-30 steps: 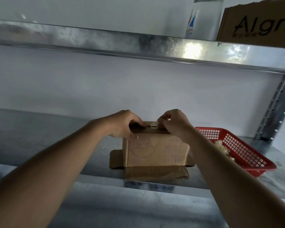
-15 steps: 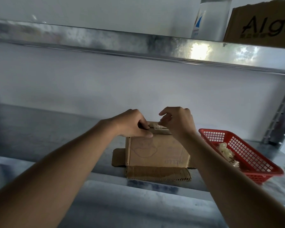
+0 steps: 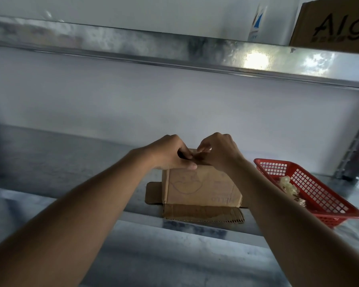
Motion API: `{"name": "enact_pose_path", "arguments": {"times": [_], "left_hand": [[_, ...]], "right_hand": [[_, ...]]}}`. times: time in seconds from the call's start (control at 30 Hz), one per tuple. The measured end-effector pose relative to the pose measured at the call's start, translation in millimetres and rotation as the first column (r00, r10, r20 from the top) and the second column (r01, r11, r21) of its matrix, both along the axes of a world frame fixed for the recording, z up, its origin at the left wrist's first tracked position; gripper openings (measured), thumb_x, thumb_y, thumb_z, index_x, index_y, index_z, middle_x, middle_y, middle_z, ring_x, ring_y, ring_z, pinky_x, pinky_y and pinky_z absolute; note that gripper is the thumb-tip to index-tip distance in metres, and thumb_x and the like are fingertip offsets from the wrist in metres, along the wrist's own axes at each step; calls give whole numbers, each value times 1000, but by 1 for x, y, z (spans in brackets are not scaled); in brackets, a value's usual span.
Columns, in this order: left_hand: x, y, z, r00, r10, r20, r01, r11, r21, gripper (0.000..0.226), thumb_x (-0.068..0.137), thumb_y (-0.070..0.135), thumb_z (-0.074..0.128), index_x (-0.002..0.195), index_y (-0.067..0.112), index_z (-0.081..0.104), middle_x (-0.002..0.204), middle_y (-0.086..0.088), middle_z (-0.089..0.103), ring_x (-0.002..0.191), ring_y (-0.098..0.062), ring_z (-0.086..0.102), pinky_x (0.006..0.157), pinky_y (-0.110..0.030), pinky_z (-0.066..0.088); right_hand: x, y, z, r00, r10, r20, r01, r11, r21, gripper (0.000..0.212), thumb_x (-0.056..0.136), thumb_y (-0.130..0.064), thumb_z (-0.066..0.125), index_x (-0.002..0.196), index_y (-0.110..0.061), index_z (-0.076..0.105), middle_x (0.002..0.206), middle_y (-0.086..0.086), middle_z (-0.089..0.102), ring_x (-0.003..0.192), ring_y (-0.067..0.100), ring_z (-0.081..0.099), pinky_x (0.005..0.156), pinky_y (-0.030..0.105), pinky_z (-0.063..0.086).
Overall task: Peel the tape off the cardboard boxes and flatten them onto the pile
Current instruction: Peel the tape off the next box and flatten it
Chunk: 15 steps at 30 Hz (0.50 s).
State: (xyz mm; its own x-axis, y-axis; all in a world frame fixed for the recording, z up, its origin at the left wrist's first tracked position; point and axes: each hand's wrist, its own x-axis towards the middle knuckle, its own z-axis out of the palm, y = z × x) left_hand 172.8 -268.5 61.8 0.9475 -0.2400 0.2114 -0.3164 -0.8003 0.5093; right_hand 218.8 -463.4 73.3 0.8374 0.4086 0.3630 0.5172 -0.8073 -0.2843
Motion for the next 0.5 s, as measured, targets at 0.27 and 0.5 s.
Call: {"name": "enact_pose_path", "arguments": {"times": [0.27,0.5], "left_hand": [[2,9,3,1000,-14,-11,14,999,42,45,79,51,86,117,28,79,132,14,69,116,-3,63,104,-30,50],[6,10,10,1000,7,-8,-6,996,92,29,87,55,76,105,33,77,118,17,72,107,-2,64,96,-32,53]], "right_hand": [[1,-2,-6,986,-146,83,143,989,31,31,89,-1,58,85,-24,77,95,-1,71,85,24,64,64,29,46],[8,-49,-7,967,-95,236,46,978,205,22,93,1,67,95,-15,82,95,1,78,87,16,71,74,29,57]]}}
